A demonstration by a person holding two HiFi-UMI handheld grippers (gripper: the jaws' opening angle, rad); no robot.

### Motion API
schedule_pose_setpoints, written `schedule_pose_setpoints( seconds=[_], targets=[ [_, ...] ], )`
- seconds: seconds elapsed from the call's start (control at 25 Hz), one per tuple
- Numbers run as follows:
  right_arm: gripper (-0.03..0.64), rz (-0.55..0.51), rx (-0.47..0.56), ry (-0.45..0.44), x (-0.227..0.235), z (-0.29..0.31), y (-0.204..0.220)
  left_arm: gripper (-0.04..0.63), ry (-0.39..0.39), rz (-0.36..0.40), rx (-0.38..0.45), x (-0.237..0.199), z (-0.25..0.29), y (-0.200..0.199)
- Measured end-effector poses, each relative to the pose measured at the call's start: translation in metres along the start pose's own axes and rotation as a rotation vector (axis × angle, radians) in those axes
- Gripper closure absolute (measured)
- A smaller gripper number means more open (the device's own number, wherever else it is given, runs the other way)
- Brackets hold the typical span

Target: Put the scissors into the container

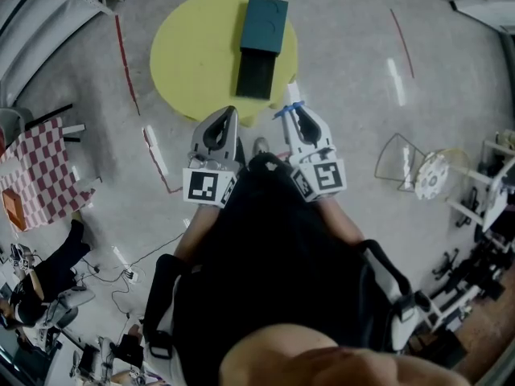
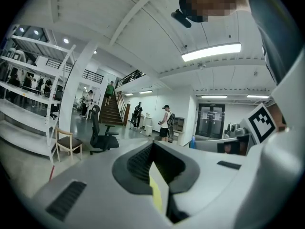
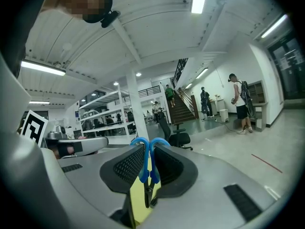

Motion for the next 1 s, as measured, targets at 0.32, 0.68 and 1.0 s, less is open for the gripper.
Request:
schedule_pose_setpoints(
  seconds=[0.32, 0.68, 1.0],
  targets=[
    [0.545, 0.019, -0.01, 0.024, 0.001, 0.038, -0.011, 0.609, 0.026, 0.007, -0.011, -0.033, 0.023, -0.014],
    [0.545, 0.027, -0.037, 0.049, 0.007, 0.085, -0.011, 0.609, 0.048, 0.011, -0.022, -0.068, 0.049, -0.024],
    [0.545, 0.039, -0.089, 0.065, 0.015, 0.115, -0.002, 0.609, 0.066, 0.009, -0.036, -0.083, 0.065, -0.03]
  ],
)
Point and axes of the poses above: the fingertips, and each gripper's own axes: z forward along the fingers, x to its right, y out of its underside, the point moved 3 cm from there along -z, backward along the fingers, and after that the axes turned 12 degrees about -x, right-handed, at the moved point
